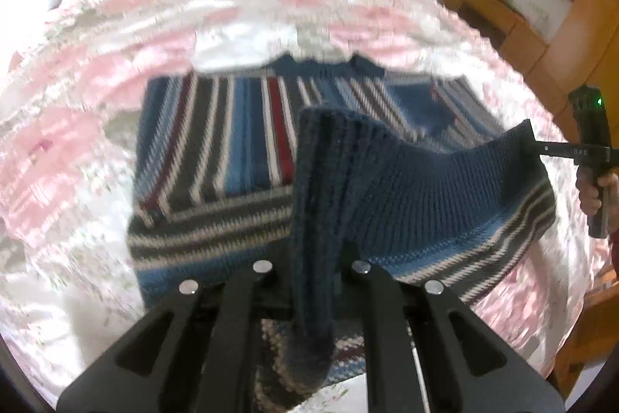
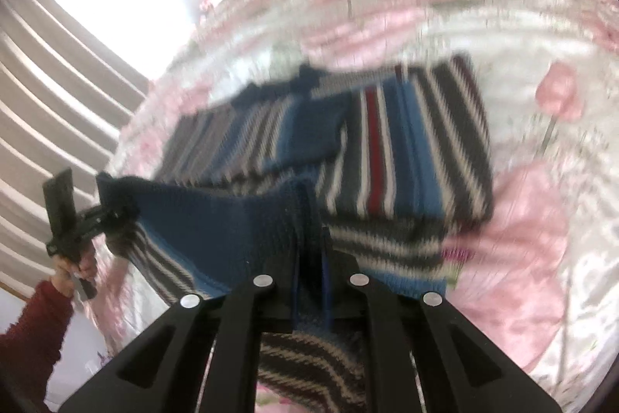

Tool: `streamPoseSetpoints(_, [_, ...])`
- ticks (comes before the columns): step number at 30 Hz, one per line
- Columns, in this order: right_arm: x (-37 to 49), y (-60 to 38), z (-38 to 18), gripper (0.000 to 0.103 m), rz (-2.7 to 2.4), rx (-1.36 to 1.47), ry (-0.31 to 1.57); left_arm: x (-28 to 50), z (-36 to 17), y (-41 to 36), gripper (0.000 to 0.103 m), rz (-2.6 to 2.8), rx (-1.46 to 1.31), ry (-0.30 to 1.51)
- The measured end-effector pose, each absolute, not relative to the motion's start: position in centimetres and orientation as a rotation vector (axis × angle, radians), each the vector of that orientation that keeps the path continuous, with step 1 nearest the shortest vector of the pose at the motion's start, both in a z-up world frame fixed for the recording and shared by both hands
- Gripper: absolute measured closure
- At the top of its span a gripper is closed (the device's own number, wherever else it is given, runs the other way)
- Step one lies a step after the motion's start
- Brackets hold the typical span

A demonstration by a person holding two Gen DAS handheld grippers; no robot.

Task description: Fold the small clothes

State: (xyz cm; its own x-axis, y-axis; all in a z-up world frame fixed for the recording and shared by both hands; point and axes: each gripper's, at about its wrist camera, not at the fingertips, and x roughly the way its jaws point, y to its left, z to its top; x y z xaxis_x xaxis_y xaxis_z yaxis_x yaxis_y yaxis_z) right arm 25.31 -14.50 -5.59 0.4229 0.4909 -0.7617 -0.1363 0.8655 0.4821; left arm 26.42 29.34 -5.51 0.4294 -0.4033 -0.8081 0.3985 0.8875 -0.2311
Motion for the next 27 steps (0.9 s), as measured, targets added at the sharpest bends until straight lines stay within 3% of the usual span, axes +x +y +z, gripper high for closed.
streamPoseSetpoints(13, [34.9,-13.8,0.1,0.094,0.312,0.363,0.950,35.2,-1.1,29.2,0.095,-0.397,-0.104,0.894])
streamPoseSetpoints(27, [43.3,-12.8,-5.3,0.094,0.182,0.334,1.004,42.7,-7.2,28.4,0.095,-0.299,-0.111,0.987])
